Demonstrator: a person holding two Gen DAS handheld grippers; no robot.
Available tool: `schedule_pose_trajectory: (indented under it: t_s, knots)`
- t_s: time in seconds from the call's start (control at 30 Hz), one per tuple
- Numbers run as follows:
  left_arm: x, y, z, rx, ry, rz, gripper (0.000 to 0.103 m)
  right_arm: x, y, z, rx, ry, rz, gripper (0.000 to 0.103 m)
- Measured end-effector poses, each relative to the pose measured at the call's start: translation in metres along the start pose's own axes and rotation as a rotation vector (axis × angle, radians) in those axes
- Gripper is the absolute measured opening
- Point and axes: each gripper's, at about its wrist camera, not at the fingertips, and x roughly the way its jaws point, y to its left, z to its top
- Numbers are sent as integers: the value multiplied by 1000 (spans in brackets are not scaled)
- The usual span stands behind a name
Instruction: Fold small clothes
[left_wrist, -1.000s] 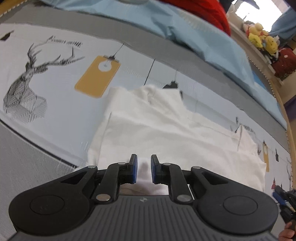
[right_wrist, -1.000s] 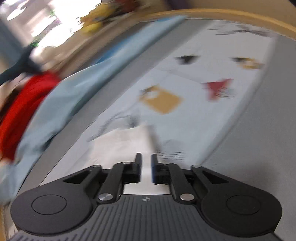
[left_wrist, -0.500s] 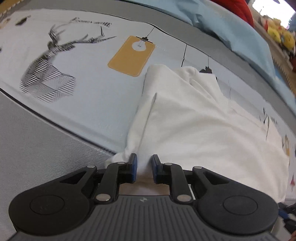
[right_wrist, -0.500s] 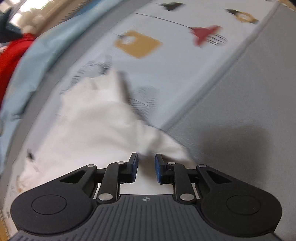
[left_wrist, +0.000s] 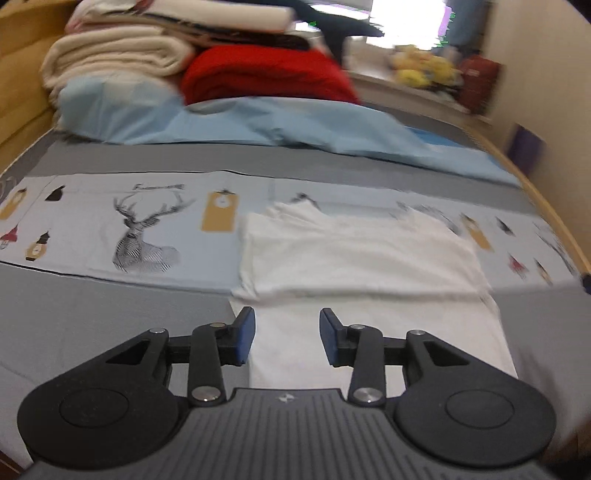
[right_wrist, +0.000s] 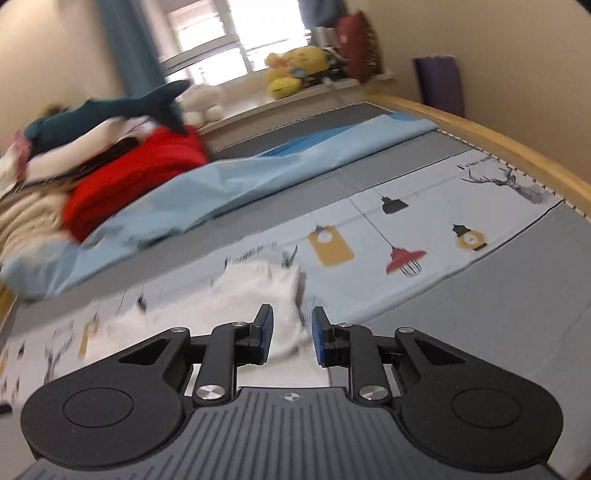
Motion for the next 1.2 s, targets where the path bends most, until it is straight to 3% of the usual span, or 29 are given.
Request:
schedule_pose_trajectory:
  t_s: [0.1, 0.17, 0.23, 0.4, 0.53, 0.67, 0.93, 1.03, 1.2]
  knots:
    - [-12, -4, -50, 18, 16, -59, 43, -20, -12, -39, -20, 65, -29, 24]
    - [0, 1, -77, -36, 155, -99, 40, -33, -25, -65, -1, 97, -30, 24]
    - [7, 11, -95, -115, 205, -136, 40, -39, -34, -86, 21, 113, -35, 24]
    - [25, 30, -125, -155, 338, -42, 38, -32, -42, -111, 59, 188, -26, 24]
    - [33, 53, -146, -219, 375, 16, 38, -18, -45, -122, 47, 264, -38, 24]
    - [35, 65, -153, -325, 372, 11, 38, -5, -47, -132, 34, 330, -79, 24]
    - [47, 58, -159, -280, 432, 32, 38, 20, -55, -147, 32, 435, -149, 25]
    - [54, 55, -163, -249, 456, 36, 22, 26, -56, -151, 22, 463, -160, 30]
    - [60, 52, -165, -226, 461, 50, 22, 31, -54, -156, -9, 493, -172, 38]
